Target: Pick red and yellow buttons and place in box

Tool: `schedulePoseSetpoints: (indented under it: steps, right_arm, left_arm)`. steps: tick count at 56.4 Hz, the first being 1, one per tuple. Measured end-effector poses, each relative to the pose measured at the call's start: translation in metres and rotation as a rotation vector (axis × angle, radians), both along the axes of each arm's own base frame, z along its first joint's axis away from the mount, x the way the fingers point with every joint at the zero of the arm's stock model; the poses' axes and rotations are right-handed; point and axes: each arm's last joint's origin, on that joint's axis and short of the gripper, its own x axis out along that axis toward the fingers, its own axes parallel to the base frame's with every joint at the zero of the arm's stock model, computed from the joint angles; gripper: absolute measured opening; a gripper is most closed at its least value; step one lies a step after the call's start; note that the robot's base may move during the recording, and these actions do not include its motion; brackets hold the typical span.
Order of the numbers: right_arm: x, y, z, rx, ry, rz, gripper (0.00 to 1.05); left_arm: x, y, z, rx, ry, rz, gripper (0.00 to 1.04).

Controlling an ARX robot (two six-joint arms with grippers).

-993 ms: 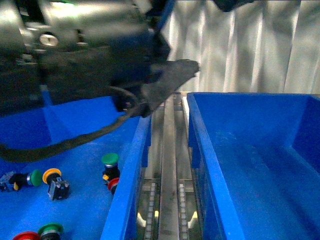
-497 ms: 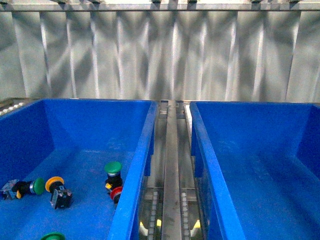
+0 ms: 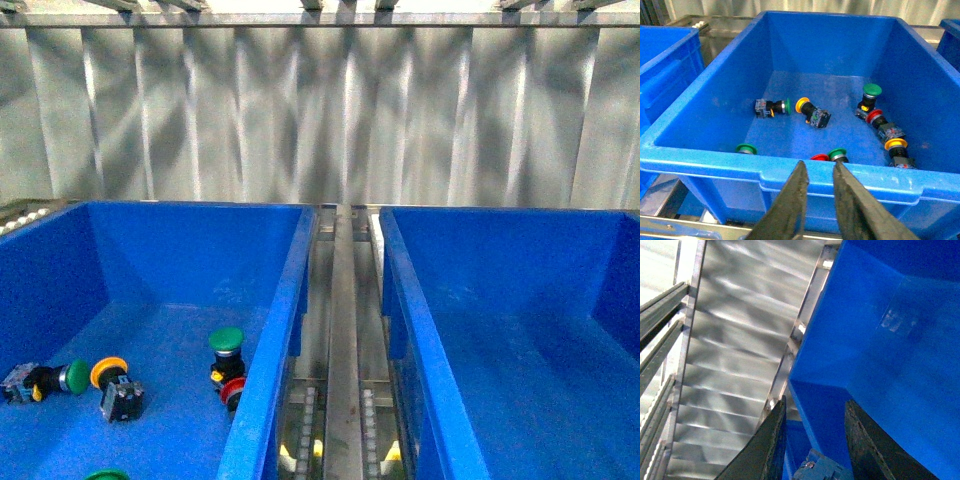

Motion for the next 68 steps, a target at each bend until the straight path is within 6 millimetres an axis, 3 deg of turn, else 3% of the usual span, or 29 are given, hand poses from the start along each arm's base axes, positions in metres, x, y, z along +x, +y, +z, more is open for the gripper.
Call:
schedulePoseSetpoints:
  steps: [2,14,33,46,63,65,68]
  right_arm:
    - [0.000,0.002,0.000,-0.005,0.000,0.006,0.28]
    - [-0.001,0.009,0.000,-0.033,-0.015,0.017,0.28]
    - [-0.002,0.010,-0.001,-0.065,-0.012,0.007,0.28]
    - [-0.001,0.010,0.001,-0.139,0.001,-0.010,0.28]
    - [0.011,0.016,0.013,-0.496,0.043,-0.069,0.28]
    - [0.013,0.017,0.016,-0.602,0.044,-0.087,0.28]
    - [0.015,0.015,0.017,-0.711,0.058,-0.102,0.28]
  left_arm:
    - [0.000,0.001,-0.001,0.001,-0.001,0.001,0.02]
    - [0.000,0.014,-0.006,0.009,0.000,0.016,0.03]
    - [0.000,0.015,-0.013,0.010,-0.004,0.010,0.03]
    - [0.000,0.015,-0.013,0.010,-0.004,0.010,0.41]
    - [0.000,0.015,-0.013,0.010,-0.004,0.010,0.94]
    - [0.000,0.015,-0.013,0.011,-0.004,0.010,0.99]
    - [0.000,0.015,-0.013,0.012,-0.004,0.010,0.96]
